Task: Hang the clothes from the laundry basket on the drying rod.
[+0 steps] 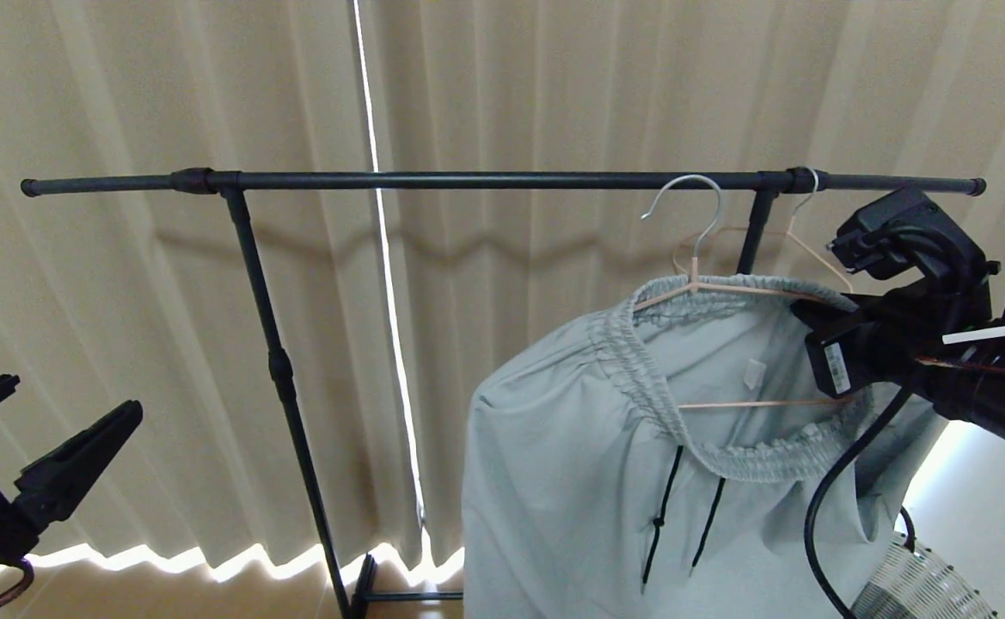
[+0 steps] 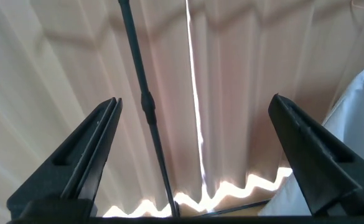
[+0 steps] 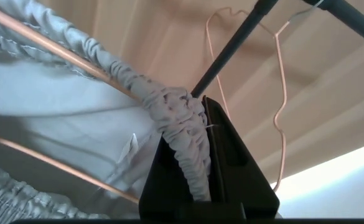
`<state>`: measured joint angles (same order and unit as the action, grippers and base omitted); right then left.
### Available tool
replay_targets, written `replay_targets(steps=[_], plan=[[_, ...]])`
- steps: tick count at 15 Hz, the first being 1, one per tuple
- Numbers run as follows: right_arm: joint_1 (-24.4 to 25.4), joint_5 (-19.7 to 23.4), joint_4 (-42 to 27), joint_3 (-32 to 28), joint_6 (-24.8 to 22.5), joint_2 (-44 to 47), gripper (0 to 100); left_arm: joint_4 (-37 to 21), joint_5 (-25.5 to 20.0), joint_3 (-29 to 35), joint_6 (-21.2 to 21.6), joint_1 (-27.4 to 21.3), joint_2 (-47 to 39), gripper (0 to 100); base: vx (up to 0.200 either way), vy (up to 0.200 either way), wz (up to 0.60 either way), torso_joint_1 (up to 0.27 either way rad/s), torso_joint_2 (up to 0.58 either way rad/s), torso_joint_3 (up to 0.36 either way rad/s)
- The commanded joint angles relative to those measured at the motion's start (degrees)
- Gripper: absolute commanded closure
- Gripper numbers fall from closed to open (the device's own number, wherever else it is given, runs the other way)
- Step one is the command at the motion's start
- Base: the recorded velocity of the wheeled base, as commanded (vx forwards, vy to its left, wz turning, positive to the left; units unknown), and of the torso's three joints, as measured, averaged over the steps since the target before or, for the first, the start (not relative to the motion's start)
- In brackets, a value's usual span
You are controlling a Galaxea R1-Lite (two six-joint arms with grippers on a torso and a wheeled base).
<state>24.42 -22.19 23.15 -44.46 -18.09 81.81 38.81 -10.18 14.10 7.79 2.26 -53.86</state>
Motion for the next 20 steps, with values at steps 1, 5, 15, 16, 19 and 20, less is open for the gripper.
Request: replay_targets(steps=[1, 5, 15, 16, 19, 20], plan=[[-0.6, 0.04, 0.05, -0.28, -0.01, 0.1, 100, 0.03, -0.02, -0.39, 0.03, 0.03, -1.16, 0, 0.2, 0.0, 0.0, 0.012, 0.0, 0.007], [-2.45, 0.04, 0.05, -0.19, 0.07, 0.37, 100, 0.03, -0.02, -2.15, 2.84, -1.73, -1.51, 0, 0.2, 0.0, 0.0, 0.001, 0.0, 0.003], [-6.75, -2.86, 0.05, -1.6, 0.6, 2.21, 100, 0.03, 0.51, 0.57, 5.22, -17.72, -5.03, 0, 0.04, 0.0, 0.0, 0.001, 0.0, 0.0], [-6.84, -3.48, 0.05, -3.0, 0.6, 3.53, 100, 0.03, 0.51, 0.57, 5.22, -17.64, -5.29, 0, 0.0, 0.0, 0.0, 0.0, 0.0, 0.0], [-6.75, -7.34, -0.03, -9.33, 0.6, 8.72, 100, 0.12, 0.6, 1.1, 5.13, -17.46, -4.94, 0, 0.0, 0.0, 0.0, 0.0, 0.0, 0.0], [-6.49, -9.89, -0.03, -11.53, 0.51, 10.65, 100, 0.12, 0.6, 1.36, 5.13, -17.46, -4.94, 0, 0.0, 0.0, 0.0, 0.0, 0.0, 0.0]])
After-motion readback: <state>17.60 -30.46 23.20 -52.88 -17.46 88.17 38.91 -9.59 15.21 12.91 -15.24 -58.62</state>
